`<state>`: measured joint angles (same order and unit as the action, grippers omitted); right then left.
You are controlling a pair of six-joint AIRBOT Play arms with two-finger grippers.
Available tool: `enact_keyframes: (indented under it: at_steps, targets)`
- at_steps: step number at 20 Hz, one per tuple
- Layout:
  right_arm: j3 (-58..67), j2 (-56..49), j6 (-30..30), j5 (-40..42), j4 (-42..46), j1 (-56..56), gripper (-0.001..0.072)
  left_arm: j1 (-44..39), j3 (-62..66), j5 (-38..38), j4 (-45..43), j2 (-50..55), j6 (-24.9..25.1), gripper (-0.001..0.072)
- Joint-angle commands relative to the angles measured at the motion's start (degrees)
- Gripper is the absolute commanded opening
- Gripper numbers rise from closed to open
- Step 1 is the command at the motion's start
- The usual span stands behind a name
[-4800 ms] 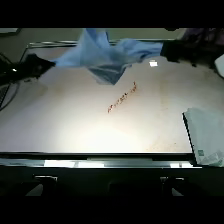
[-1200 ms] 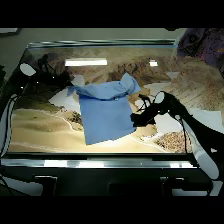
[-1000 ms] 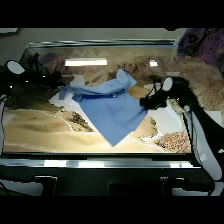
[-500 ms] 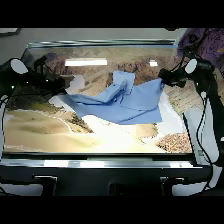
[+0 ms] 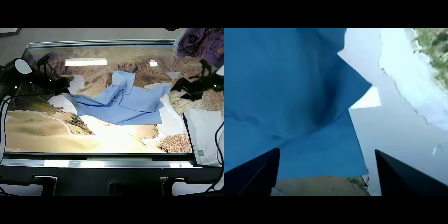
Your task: Fold the clothes and pants, and hang the long-sleeved shirts on hangers.
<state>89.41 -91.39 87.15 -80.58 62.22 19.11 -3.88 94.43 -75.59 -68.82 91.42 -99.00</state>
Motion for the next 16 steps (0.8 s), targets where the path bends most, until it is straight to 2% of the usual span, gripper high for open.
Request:
enact_keyframes:
  at_steps: [1, 4, 7, 13, 16]
  targets:
    - [-11.41, 1.60, -7.45, -4.81, -7.76, 5.09, 0.0676, -0.02, -0.02, -0.04, 0.00, -0.04, -0.07, 0.0016]
    - [-20.72, 1.57, -11.56, 0.09, -13.11, 4.96, 0.0676, -0.02, -0.02, -0.04, -0.04, -0.02, -0.07, 0.0016]
    - [-26.16, 1.57, -13.81, 4.55, -13.68, 4.96, 0.0675, -0.02, -0.02, -0.04, -0.04, -0.02, -0.07, 0.0016]
    - [-30.21, 1.53, -16.87, 11.23, -13.97, 3.63, 0.0660, -0.02, -0.02, 0.00, -0.02, -0.02, -0.07, 0.0016]
    - [-30.21, 0.94, -16.59, 14.56, -13.53, 0.61, 0.0659, -0.02, -0.02, 0.00, -0.02, -0.02, -0.07, 0.0016]
